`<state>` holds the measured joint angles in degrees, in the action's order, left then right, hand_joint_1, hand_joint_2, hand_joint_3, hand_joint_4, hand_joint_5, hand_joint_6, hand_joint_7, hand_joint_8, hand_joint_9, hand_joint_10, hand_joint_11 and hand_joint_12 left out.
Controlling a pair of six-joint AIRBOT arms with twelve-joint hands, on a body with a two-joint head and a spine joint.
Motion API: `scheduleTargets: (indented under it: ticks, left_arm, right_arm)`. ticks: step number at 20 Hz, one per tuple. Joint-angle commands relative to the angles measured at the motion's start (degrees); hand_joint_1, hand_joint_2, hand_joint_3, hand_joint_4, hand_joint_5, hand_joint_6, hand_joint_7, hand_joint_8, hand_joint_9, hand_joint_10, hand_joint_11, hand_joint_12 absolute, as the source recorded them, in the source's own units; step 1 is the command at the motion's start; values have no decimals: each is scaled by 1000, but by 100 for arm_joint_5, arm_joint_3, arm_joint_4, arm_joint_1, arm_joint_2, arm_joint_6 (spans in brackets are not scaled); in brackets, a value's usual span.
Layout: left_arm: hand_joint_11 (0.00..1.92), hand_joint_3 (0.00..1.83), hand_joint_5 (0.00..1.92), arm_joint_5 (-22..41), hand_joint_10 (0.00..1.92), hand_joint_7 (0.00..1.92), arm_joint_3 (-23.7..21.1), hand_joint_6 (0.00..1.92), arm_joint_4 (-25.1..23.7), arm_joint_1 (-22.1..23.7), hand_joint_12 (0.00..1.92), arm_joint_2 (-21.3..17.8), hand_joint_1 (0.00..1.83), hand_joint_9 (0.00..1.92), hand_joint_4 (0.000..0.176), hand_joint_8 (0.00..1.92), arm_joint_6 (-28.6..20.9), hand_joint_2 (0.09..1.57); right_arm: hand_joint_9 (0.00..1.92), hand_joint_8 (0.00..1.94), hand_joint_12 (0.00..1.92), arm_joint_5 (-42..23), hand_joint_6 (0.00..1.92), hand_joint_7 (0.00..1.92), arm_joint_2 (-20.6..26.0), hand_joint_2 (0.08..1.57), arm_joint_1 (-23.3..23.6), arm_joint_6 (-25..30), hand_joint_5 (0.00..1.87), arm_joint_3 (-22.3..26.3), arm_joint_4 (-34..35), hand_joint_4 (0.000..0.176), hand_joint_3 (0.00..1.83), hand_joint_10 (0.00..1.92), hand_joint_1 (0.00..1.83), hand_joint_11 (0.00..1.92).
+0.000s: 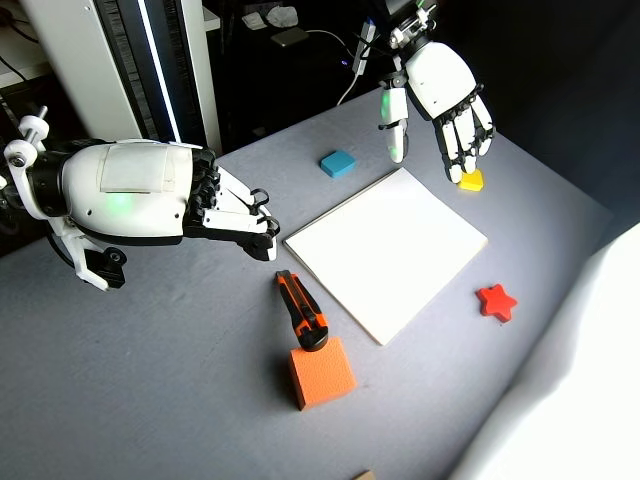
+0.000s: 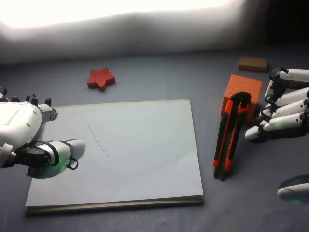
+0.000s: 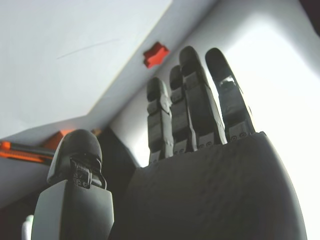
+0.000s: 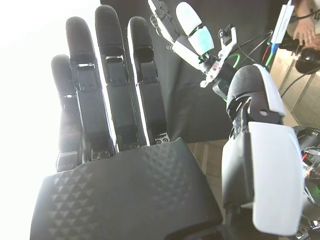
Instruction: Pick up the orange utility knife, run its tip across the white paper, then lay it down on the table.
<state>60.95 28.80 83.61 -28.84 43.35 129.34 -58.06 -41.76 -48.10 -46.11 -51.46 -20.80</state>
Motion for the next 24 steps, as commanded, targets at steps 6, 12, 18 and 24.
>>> scheduleTargets:
  ticks: [6, 12, 18, 24]
  left_arm:
    - [0, 5, 0, 340, 3, 55, 14, 0, -391, 54, 243, -26, 0, 37, 22, 5, 1, 1243]
    - [0, 1, 1, 341, 8, 67, 80, 0, -390, 59, 216, -20, 33, 54, 31, 3, 1, 1240]
    - [0, 3, 0, 340, 15, 48, 124, 0, -841, -58, 303, 13, 0, 87, 6, 1, -75, 1259]
    - [0, 0, 34, 439, 10, 124, 66, 3, -968, -29, 363, 322, 24, 119, 36, 7, -324, 1242]
  right_arm:
    - [104, 4, 319, -646, 2, 124, -15, 1104, -4, -66, 80, -11, 177, 0, 5, 2, 93, 0]
    - [27, 0, 162, -768, 0, 38, -370, 1013, -3, -710, 3, -451, 176, 0, 0, 0, 470, 0]
    - [0, 0, 0, -616, 0, 0, -966, 1055, 301, -1571, 0, -1178, -166, 0, 8, 0, 1033, 0]
    - [0, 0, 0, -209, 0, 0, -1229, 1046, 532, -2045, 0, -1422, -613, 0, 2, 0, 1051, 0]
